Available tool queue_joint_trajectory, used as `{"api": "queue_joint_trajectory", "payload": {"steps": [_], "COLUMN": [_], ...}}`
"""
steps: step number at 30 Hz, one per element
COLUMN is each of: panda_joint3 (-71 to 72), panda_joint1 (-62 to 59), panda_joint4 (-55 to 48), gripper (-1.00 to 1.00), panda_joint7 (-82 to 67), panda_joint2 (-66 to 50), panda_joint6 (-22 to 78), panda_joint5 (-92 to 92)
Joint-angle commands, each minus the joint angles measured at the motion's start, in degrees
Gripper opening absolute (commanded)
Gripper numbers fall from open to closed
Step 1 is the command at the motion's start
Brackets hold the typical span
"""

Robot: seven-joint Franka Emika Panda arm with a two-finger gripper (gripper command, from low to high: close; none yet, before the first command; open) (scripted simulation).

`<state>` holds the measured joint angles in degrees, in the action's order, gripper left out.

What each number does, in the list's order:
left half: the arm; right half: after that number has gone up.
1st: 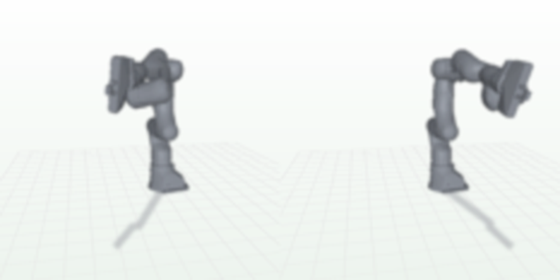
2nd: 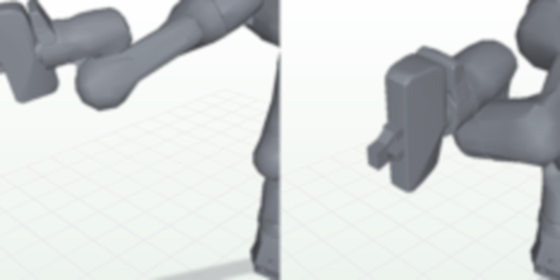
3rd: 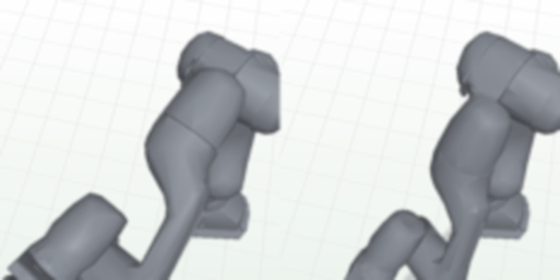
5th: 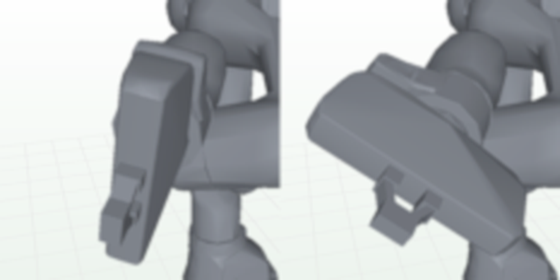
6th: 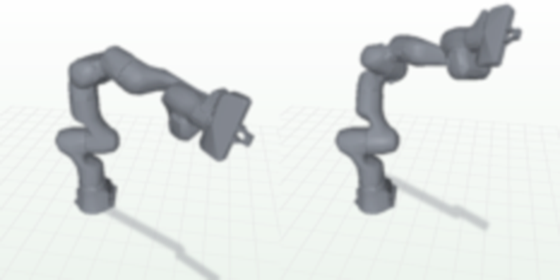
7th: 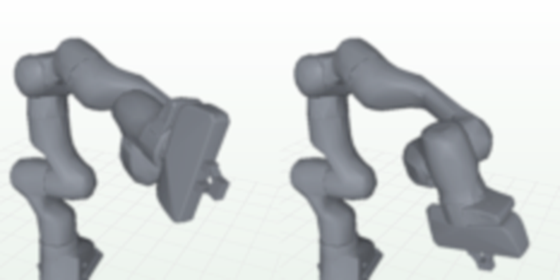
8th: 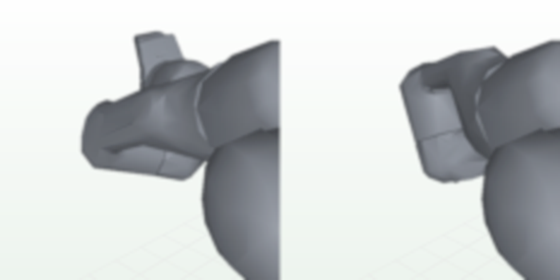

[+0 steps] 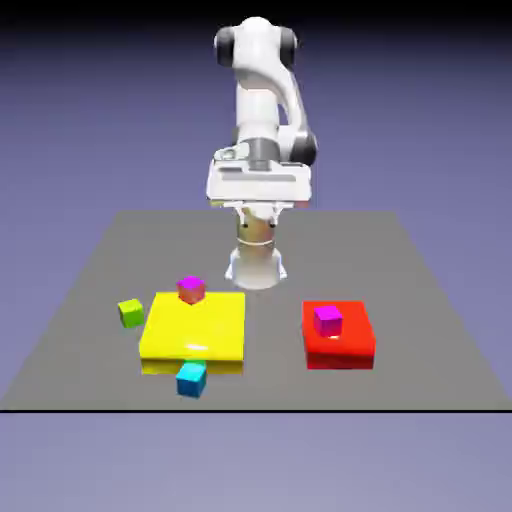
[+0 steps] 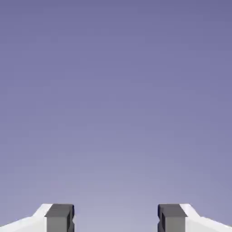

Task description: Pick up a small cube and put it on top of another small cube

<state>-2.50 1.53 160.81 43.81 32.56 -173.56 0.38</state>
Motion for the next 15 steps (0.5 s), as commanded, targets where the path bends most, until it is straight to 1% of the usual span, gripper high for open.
{"api": "queue_joint_trajectory", "payload": {"steps": [1,15], "panda_joint3": [-2.1,-31.1], "panda_joint1": [0.7,10.5], "panda_joint4": [-0.2,-2.4], "gripper": [0.00,0.00], "panda_joint7": [1.1,16.9], "panda_joint2": [-0.1,-1.2], "panda_joint6": [0.4,5.6], "panda_joint5": [0.3,4.7]}}
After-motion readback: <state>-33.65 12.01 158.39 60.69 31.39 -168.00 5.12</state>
